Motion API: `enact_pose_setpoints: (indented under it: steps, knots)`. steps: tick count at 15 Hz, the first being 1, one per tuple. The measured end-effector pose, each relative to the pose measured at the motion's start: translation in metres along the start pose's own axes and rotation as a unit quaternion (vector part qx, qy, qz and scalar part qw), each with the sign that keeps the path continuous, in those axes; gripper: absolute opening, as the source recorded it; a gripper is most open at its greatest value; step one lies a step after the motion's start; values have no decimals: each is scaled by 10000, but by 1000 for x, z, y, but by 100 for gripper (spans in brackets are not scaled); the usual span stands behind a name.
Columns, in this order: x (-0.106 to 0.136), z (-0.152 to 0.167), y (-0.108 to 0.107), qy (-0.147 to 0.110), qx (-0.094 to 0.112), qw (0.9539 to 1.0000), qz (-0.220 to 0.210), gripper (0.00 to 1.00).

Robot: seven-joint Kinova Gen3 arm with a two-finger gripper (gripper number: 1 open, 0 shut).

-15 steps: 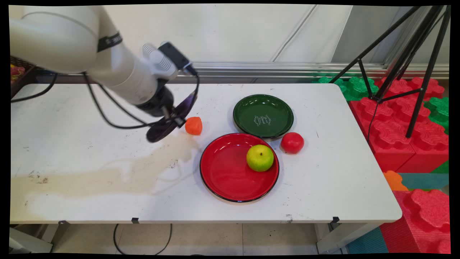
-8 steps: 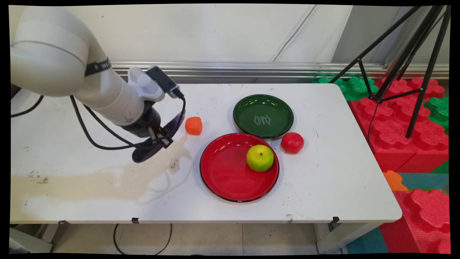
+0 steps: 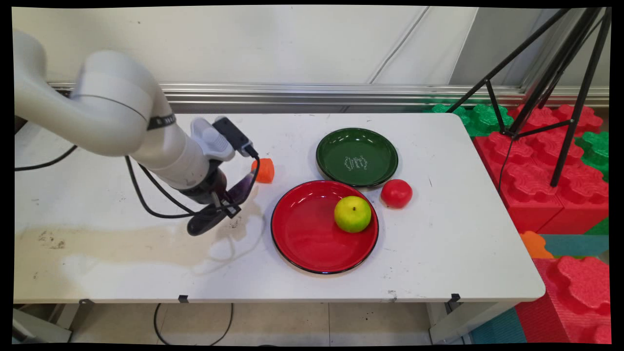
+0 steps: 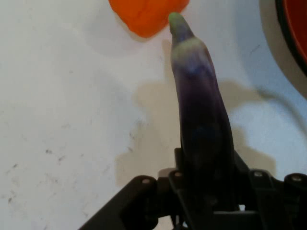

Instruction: Place the picked object on the table

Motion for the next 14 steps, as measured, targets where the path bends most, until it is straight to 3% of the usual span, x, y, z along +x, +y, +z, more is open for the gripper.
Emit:
enact_pose_setpoints:
  steps: [8, 9, 14]
  knots:
    - [4, 41, 5, -35, -69, 9998, 171, 0]
    - [5, 43, 5, -29, -75, 9998, 186, 100]
    - [7, 49, 4, 35, -89, 9995, 298, 100]
